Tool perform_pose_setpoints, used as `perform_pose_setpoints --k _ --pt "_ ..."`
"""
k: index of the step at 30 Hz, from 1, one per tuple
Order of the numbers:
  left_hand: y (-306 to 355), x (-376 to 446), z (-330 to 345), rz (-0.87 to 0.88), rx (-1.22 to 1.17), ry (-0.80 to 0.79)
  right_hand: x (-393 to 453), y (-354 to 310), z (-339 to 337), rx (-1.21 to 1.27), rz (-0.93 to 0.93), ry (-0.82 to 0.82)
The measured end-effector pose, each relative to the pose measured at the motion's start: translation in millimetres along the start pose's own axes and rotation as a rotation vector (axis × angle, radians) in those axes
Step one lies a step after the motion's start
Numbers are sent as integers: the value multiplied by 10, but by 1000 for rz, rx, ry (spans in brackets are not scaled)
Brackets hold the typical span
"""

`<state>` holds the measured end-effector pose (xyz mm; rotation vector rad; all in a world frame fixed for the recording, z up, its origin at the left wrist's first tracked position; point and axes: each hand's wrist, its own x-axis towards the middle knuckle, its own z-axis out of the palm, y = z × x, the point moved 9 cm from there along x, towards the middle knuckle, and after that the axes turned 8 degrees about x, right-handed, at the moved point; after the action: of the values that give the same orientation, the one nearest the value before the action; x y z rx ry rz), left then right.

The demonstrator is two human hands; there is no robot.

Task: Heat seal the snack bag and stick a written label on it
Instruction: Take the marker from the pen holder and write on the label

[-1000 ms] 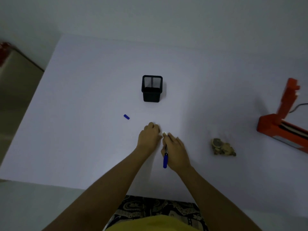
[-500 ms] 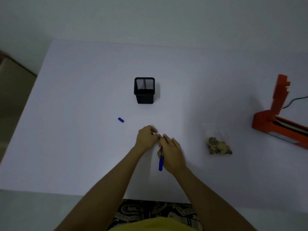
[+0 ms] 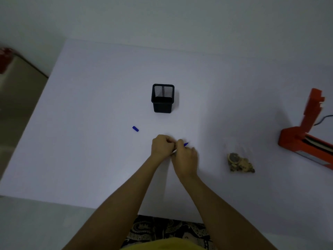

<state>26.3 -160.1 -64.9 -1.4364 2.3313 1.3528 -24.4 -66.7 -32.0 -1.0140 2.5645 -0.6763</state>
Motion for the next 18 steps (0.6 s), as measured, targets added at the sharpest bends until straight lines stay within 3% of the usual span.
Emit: perform_pose_setpoints --k 8,14,18 --pt "-16 8 -58 46 -35 -110 91 40 -33 175 66 -117" --pt "-76 0 -92 104 -172 -225 134 32 -173 354 134 -15" --pt "-44 44 -155 190 -97 -141 149 122 -153 322 213 29"
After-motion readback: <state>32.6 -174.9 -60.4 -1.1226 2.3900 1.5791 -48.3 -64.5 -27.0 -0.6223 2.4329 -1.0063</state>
